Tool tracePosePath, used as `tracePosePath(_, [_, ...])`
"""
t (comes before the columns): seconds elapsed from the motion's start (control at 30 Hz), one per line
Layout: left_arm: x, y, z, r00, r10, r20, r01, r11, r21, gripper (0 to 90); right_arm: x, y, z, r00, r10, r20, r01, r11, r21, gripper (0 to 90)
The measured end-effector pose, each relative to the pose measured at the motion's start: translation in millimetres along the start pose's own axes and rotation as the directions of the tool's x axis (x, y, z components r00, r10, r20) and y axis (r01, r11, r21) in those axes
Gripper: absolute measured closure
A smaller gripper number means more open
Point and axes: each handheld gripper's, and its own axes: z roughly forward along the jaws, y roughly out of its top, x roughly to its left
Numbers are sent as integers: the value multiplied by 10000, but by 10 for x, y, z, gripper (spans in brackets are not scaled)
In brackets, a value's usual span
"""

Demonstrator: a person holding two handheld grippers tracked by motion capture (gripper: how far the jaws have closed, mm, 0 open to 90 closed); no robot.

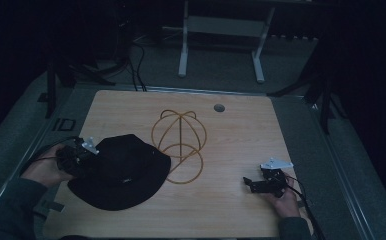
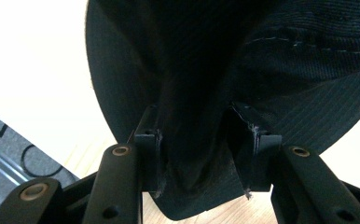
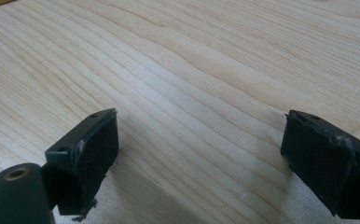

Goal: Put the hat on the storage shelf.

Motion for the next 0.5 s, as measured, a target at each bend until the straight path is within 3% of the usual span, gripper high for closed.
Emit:
tracePosePath(0.3, [-11,95,37,9982,581,169,-591,9963,624,692,0,0,0,10000,4,-1,-4,10000,2,111])
tracePosePath(0.5, [-30,151,75,9928,1171,263,-1192,9877,1012,844,0,0,0,10000,1,-1,-1,10000,0,111])
